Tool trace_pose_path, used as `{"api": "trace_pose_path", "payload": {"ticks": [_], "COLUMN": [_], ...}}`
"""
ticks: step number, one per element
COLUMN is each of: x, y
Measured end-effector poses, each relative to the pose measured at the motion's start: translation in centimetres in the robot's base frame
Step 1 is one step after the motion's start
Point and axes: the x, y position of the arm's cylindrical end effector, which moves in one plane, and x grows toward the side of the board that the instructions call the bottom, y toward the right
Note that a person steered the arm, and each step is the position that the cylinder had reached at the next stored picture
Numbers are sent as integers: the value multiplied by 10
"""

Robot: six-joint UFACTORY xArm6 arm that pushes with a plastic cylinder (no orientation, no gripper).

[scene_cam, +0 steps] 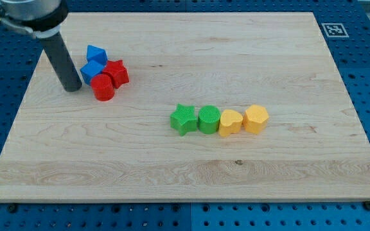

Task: Separate the red blocks from the blue blocks

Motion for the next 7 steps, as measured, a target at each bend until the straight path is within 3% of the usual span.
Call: {"api": "trace_pose_path", "payload": {"ticks": [1,3,7], "x": [2,22,-4], "y": [1,65,36]}}
